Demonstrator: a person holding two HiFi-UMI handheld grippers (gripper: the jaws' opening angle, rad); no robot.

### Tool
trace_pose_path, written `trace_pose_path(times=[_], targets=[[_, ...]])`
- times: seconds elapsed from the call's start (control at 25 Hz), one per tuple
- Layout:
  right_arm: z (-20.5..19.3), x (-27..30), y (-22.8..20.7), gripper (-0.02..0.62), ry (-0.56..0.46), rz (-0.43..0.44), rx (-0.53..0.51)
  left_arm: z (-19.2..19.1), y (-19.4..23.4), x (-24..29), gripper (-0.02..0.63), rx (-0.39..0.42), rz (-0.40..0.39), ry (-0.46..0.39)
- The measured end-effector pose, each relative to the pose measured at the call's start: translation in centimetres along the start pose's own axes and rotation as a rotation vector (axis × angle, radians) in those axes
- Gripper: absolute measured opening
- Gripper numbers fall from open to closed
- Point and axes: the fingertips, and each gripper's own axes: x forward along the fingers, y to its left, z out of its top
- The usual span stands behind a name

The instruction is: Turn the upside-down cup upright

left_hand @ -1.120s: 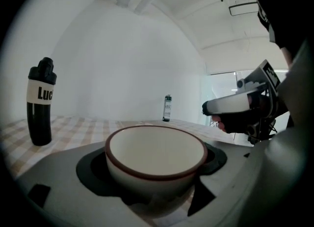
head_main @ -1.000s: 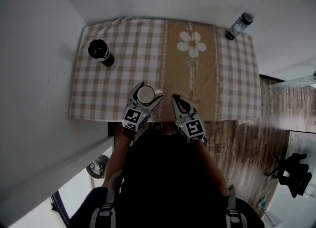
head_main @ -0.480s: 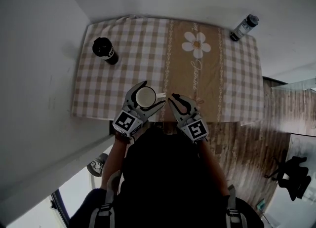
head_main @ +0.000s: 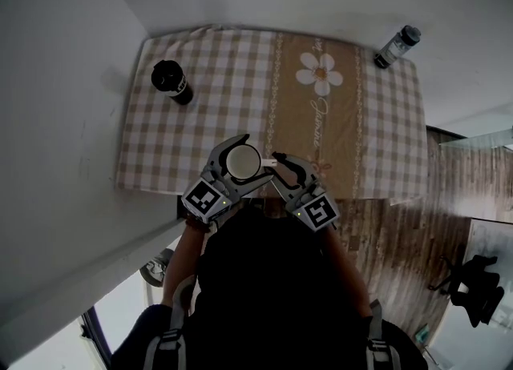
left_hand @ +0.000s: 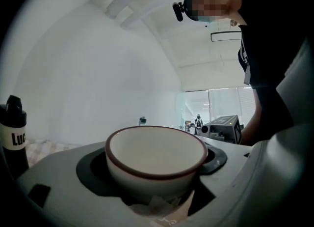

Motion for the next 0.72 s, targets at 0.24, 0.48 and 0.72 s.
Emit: trace_pose_path(times=[0.24, 0.48, 0.72], targets=[[0.5, -0.2, 0.3, 0.097, -0.026, 0.008, 0.000, 0.4, -0.4, 0.2, 0.420, -0.006, -0.015, -0.019], [0.9, -0.9, 0.6, 0.097, -0.050, 0.023, 0.005, 0.4, -1.2, 0.1, 0.420, -0.018, -0.062, -0.024], [1.5, -1.8, 0.5, 0.067, -0.093, 0.026, 0.059, 0.9, -2.1, 0.3, 0.420, -0.029, -0.108, -0.051]])
